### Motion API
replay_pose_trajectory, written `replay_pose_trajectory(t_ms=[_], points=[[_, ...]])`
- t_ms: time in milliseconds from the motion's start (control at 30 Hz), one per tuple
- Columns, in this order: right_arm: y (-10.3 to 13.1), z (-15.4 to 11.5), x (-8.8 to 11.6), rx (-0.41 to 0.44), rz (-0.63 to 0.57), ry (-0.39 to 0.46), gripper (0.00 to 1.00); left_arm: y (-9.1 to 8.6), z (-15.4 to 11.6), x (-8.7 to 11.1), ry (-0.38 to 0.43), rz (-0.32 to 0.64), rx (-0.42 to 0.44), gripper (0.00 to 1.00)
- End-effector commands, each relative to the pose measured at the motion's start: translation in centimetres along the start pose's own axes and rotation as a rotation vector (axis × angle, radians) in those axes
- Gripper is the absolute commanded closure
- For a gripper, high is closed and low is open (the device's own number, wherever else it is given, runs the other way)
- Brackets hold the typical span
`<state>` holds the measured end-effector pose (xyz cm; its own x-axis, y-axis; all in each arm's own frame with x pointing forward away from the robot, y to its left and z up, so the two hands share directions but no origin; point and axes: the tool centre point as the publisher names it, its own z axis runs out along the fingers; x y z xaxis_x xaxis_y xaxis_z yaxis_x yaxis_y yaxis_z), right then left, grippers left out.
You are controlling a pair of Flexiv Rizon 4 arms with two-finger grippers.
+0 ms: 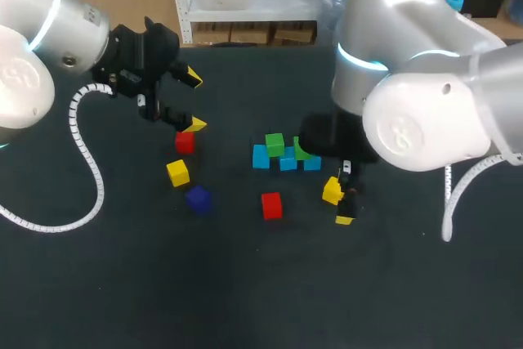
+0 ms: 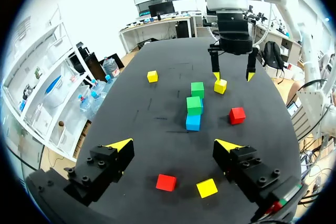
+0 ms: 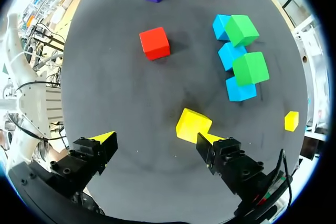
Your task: Place the blue cubes, place green cubes on the blue cubes, place the yellow cubes on the green cubes, then place the red cubes on the yellow cubes, and place purple cube on the red cubes.
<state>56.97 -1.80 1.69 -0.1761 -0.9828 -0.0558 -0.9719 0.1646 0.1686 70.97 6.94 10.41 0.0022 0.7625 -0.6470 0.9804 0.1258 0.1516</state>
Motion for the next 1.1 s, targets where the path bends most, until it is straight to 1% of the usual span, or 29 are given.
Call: replay_pose_trajectory(t_ms=[33,100,200,267,333,467,667,1100], points=[[0.0,0.4,-0.1,-0.005,0.001,0.002,0.00,-0.1,0.0,0.2,-0.007,0.003,-0.002,0.00],[0.1,0.5,0.0,-0.006,0.009,-0.004,0.00,-0.1,0.0,0.2,-0.007,0.003,-0.002,0.00],[0.0,-0.5,0.1,0.031,0.003,-0.025,0.00,-0.1,0.0,0.2,-0.007,0.003,-0.002,0.00],[0.0,-1.0,0.1,0.030,0.006,-0.050,0.00,-0.1,0.0,0.2,-0.007,0.003,-0.002,0.00],[-0.1,-1.1,0.2,0.026,0.008,-0.053,0.00,-0.1,0.0,0.2,-0.007,0.003,-0.002,0.00],[-0.3,-0.9,0.3,0.013,0.015,-0.035,0.00,-0.1,0.0,0.2,-0.007,0.003,-0.002,0.00],[-0.2,-0.7,0.3,0.004,0.016,0.020,0.00,-0.1,0.0,0.2,-0.007,0.003,-0.002,0.00],[-0.3,0.0,0.4,-0.003,0.025,0.048,0.00,-0.1,0.0,0.2,-0.007,0.003,-0.002,0.00]])
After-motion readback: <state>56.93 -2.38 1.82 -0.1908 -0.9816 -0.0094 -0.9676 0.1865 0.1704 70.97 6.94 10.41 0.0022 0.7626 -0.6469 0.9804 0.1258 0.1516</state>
